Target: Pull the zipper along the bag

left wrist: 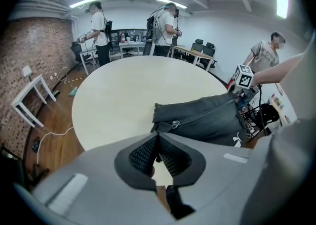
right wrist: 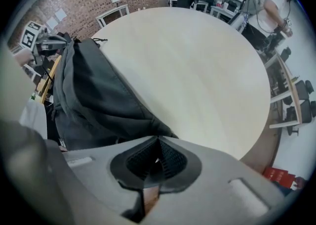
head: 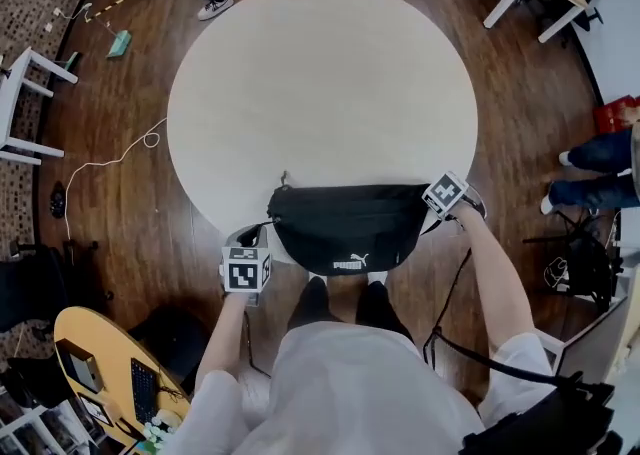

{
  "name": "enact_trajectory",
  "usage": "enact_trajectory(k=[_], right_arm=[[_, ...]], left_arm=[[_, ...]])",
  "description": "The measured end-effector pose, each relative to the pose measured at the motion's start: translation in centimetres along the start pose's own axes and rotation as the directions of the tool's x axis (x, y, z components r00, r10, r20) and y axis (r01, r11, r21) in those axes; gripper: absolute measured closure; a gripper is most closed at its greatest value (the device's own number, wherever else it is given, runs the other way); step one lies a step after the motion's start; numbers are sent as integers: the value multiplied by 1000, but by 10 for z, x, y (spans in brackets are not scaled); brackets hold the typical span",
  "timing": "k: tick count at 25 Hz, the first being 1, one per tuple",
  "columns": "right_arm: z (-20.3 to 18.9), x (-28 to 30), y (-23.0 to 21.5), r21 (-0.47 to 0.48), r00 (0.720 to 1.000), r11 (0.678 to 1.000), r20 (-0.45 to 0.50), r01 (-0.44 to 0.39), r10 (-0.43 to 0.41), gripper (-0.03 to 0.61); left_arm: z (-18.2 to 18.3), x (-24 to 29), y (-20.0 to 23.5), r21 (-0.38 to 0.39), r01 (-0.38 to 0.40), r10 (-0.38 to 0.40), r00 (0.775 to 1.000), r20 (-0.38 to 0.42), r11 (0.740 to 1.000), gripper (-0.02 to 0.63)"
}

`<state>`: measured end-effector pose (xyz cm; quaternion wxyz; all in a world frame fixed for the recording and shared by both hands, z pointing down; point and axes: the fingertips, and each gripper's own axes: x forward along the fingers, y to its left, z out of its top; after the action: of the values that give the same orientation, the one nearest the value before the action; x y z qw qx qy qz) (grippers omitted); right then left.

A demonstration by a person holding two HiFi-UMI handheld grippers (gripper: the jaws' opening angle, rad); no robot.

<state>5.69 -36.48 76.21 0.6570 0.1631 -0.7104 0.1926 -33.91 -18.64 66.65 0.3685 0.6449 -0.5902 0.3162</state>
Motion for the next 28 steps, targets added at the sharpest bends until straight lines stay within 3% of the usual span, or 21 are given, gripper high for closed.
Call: enact_trajectory(k=[6, 10, 13, 16, 20, 25, 28], right_arm=[[-3, 0, -1, 1, 997, 998, -46, 59, -59, 586], [2, -1, -6, 29, 997, 997, -28, 78, -77, 586], [2, 0, -5, 48, 996, 995, -14, 88, -88, 586], [8, 0, 2, 65, 998, 996, 23, 58, -60, 586], [11, 0, 18, 107, 999, 994, 50, 18, -23, 586], [9, -7, 14, 147, 995, 985, 45, 85, -93, 586], [26, -5, 34, 185, 988, 983, 155, -11, -18, 586]], left_arm=[[-7, 47, 50, 98, -49, 51, 998, -28, 994, 588], [-1, 76, 62, 166, -67, 74, 996, -40, 984, 587], [1, 82, 57, 126, -53, 60, 997, -47, 991, 588], [2, 75, 41, 58, 16, -14, 999, -42, 998, 584], [-3, 61, 35, 45, 42, -41, 999, -21, 998, 583], [0, 38, 33, 47, 54, -55, 998, 16, 997, 581], [4, 26, 27, 61, 57, -60, 997, 39, 996, 580]])
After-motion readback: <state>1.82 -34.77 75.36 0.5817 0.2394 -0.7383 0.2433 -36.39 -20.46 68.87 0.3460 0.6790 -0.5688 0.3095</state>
